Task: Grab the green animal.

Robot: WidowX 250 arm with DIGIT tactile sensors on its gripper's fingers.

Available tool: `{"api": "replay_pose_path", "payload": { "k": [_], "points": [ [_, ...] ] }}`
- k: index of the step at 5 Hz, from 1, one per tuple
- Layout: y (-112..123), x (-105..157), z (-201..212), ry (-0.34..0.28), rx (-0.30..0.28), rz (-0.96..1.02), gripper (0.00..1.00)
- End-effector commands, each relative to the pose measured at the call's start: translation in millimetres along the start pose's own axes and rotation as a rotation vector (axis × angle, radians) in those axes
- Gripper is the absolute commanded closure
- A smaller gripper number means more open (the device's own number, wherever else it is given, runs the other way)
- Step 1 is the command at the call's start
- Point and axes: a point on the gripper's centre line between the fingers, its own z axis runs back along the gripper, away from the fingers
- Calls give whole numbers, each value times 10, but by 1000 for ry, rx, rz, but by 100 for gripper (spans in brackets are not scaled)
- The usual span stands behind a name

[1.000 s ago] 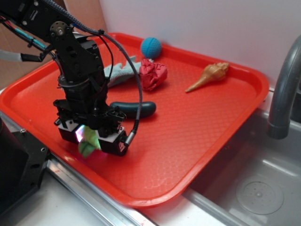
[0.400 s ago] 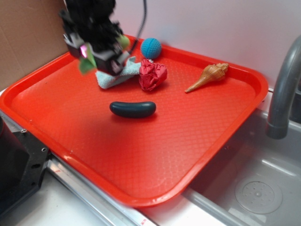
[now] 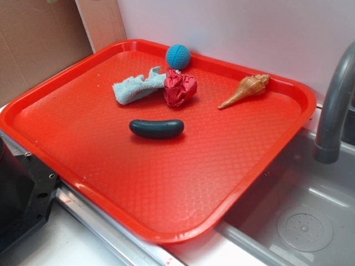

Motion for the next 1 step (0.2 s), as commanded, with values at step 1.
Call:
{"api": "replay_pose_path", "payload": {
  "k": [1],
  "points": [
    [41, -83, 200, -61, 23, -37, 100]
  ]
}}
